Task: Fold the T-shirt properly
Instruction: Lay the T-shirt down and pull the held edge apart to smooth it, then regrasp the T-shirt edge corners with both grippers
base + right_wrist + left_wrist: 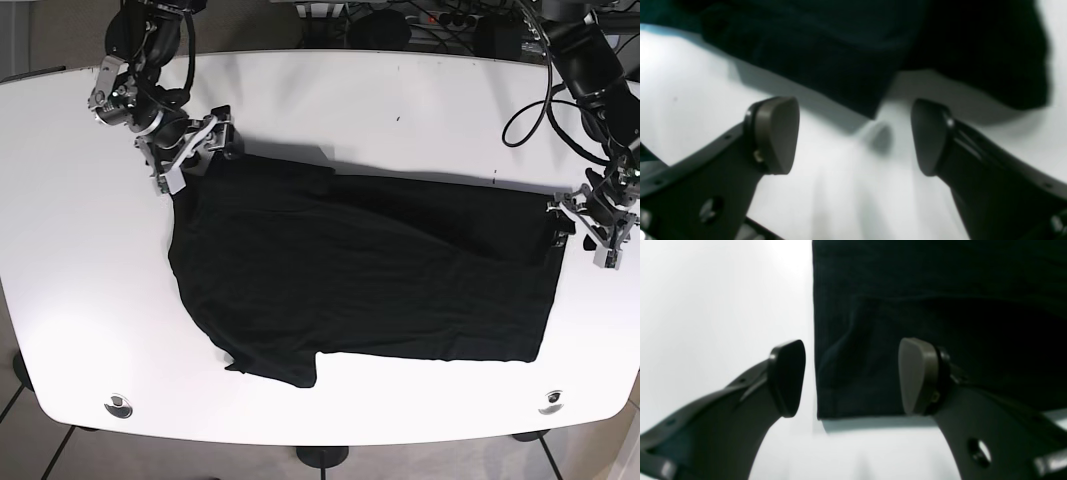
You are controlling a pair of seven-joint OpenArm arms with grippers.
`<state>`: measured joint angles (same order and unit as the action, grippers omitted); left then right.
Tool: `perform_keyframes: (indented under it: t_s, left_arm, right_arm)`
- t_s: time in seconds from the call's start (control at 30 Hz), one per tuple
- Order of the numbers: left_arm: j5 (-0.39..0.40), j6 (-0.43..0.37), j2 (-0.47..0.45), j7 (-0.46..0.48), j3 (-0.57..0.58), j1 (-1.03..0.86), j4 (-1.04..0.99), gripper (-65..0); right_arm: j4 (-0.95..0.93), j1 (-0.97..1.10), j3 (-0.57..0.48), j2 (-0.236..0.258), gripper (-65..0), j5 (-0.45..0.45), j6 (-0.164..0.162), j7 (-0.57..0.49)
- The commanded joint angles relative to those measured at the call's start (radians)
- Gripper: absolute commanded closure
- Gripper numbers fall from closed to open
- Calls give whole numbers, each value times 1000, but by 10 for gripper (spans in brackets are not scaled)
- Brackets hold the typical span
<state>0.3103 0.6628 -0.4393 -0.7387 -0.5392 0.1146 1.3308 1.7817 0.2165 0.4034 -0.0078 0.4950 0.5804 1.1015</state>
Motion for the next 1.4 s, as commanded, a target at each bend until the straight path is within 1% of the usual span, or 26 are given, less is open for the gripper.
perform_keyframes:
  t_s: [0.03,0.07,0.1,0.13,0.17,0.27,0.3,0.37,0.4,0.5,0.57,0.6,0.63,0.67,0.73,0.8,0.93,0.97,1.0,1.07,1.1,1.17,1.2,1.23,1.33,1.4]
  left_arm:
    - [8,-4,-23,29,-5,10,19,-407]
    - [7,-4,-23,29,-6,10,16,-407]
    - [7,-4,-23,29,-6,10,16,-407]
    - [7,-4,-23,29,-8,10,16,-407]
    - [5,-7,-23,29,-8,10,14,-407]
    - [5,-8,-23,31,-6,10,6,-407]
    - [5,-8,-23,31,-6,12,0,-407]
    - [5,-8,-23,31,-8,12,-6,-407]
    - [5,-8,-23,31,-8,12,-6,-407]
    - [5,-8,-23,31,-8,12,-6,-407]
    - [5,-8,-23,31,-8,12,-6,-407]
    - [5,-8,-23,31,-8,12,-6,-407]
    - [5,-8,-23,31,-6,12,-6,-407]
    - [5,-8,-23,31,-5,12,-4,-407]
    - [5,-8,-23,31,-5,12,-4,-407]
    - [5,-8,-23,31,-5,10,-4,-407]
    - [5,-8,-25,31,-6,10,-6,-407]
    - [5,-8,-25,31,-6,10,-6,-407]
    - [5,-8,-25,31,-6,10,-6,-407]
    - [5,-8,-25,31,-6,10,-6,-407]
    - [5,-8,-25,31,-6,10,-6,-407]
    - [5,-10,-25,31,-5,10,-6,-407]
    - [5,-10,-25,31,-5,10,-6,-407]
    - [5,-10,-25,31,-5,10,-6,-407]
    - [-13,-11,-22,38,-6,-6,-7,-410]
    - [-63,-27,9,104,-8,-23,-7,-414]
  right_arm:
    - [-9,-24,-30,6,-499,17,5,-19]
    - [-16,-32,-41,6,-498,17,5,-19]
    - [-24,-36,-47,6,-476,17,5,-19]
    - [-35,-39,-54,4,-431,17,5,-19]
    - [-44,-45,-65,-4,-368,17,5,-21]
    - [-56,-52,-70,-17,-86,17,5,-45]
    - [-52,-52,-73,-19,-8,17,5,-45]
    - [-19,-44,-73,-19,-32,20,5,-41]
    - [10,-33,-73,-17,-16,40,5,-39]
    - [122,-12,-68,13,-19,176,-4,47]
    - [159,-18,-68,33,-19,239,-7,73]
    - [162,-27,-68,35,-19,247,-15,73]
    - [162,-55,-68,35,-19,245,-33,75]
    - [146,-90,-68,53,-19,244,-63,75]
    - [94,-141,-74,68,-21,250,-83,75]
    - [33,-194,-70,78,-21,244,-84,75]
    - [-179,-300,-70,162,-30,244,-84,73]
    - [-202,-311,-70,187,-57,244,-84,73]
    - [-211,-314,-70,208,-114,244,-84,73]
    - [-197,-309,-60,240,-268,250,-84,73]
    - [-158,-279,-25,251,-369,250,-84,73]
    - [-93,-233,25,251,-476,244,-84,73]
    - [-70,-216,44,251,-506,238,-84,73]
    - [-49,-194,58,251,-517,209,-84,73]
    - [-50,-165,55,228,-517,101,-76,56]
    - [-50,-145,53,200,-517,44,-75,-2]
